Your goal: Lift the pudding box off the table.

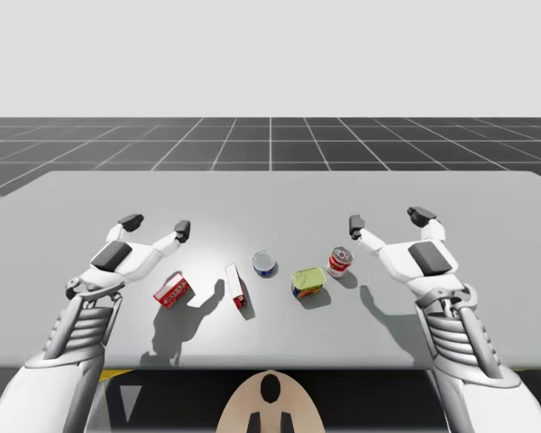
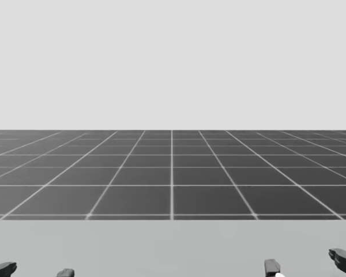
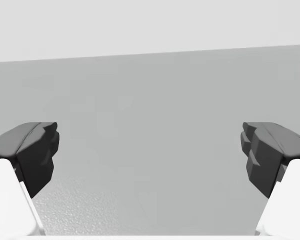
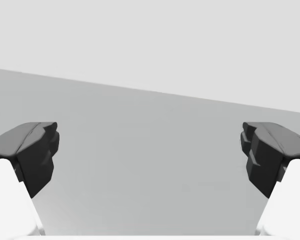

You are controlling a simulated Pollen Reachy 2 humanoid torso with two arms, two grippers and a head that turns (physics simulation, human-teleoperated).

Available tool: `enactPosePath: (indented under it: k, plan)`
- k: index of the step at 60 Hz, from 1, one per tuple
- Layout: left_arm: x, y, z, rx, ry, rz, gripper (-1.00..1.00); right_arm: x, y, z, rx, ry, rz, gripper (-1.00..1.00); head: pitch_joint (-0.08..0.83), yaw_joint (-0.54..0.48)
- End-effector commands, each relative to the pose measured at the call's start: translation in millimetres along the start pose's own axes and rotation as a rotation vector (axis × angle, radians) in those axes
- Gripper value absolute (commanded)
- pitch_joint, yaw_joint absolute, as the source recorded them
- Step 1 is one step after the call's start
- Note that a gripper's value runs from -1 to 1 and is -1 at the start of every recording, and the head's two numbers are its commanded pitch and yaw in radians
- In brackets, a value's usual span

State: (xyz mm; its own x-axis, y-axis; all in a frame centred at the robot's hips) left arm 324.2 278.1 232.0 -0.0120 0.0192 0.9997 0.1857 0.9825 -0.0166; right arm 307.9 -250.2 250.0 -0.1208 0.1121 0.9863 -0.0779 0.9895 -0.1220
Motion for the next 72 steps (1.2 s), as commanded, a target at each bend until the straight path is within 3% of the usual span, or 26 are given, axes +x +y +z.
enactPosePath:
  k: [1,16,42,62,72]
  plan:
    - [0.2,-0.3,0.3,-0.002,0.000,0.002,-1.00,-1.1,1.4,1.0,-0.047,-0.008,-0.017,-1.00,0.008,0.00]
    - [1.0,-0.9,0.9,0.000,-0.003,0.005,-1.00,-0.6,-0.2,-1.6,-0.036,-0.010,-0.003,-1.00,0.121,0.00]
    - [0.2,-0.1,0.0,-0.005,0.000,-0.003,-1.00,-1.4,0.3,-2.4,-0.061,-0.020,0.054,-1.00,0.499,0.04]
    - [-3.5,-2.6,-1.6,-0.012,0.015,-0.018,-1.00,-1.4,1.2,-2.0,-0.059,-0.023,0.074,-1.00,0.655,0.11]
    - [-3.4,-5.2,-1.4,-0.021,0.016,-0.024,-1.00,0.0,0.9,-1.1,-0.059,-0.026,0.071,-1.00,0.682,0.15]
